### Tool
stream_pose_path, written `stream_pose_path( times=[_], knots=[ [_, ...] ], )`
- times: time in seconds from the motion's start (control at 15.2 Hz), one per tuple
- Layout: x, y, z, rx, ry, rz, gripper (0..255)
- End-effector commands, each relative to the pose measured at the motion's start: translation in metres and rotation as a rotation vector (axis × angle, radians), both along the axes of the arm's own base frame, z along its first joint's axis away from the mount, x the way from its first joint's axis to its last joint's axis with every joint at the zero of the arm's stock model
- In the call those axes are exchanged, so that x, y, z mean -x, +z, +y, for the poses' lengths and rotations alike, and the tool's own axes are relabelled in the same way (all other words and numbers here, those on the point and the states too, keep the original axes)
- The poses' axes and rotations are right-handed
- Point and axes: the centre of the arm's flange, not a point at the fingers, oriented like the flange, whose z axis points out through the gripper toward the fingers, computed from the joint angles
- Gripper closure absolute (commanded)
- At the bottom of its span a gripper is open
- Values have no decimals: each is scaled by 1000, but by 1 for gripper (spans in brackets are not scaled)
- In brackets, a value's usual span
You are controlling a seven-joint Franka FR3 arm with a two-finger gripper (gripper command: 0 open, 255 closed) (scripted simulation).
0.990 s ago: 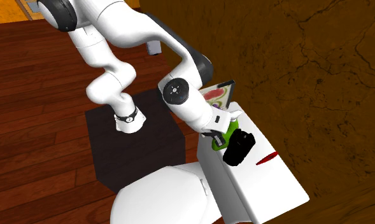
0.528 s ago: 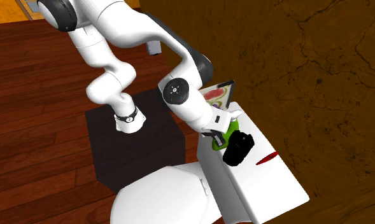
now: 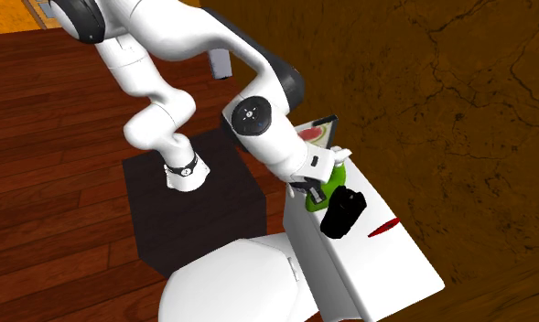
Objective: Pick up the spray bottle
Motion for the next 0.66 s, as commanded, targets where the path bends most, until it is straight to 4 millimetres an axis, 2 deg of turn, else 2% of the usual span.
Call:
stream_pose_path(
  times=[0.0,0.46,0.59],
  knots=[
    [0,10,1,0,0,0,255],
    [0,47,1,0,0,0,255],
    [0,48,1,0,0,0,255]
  ],
)
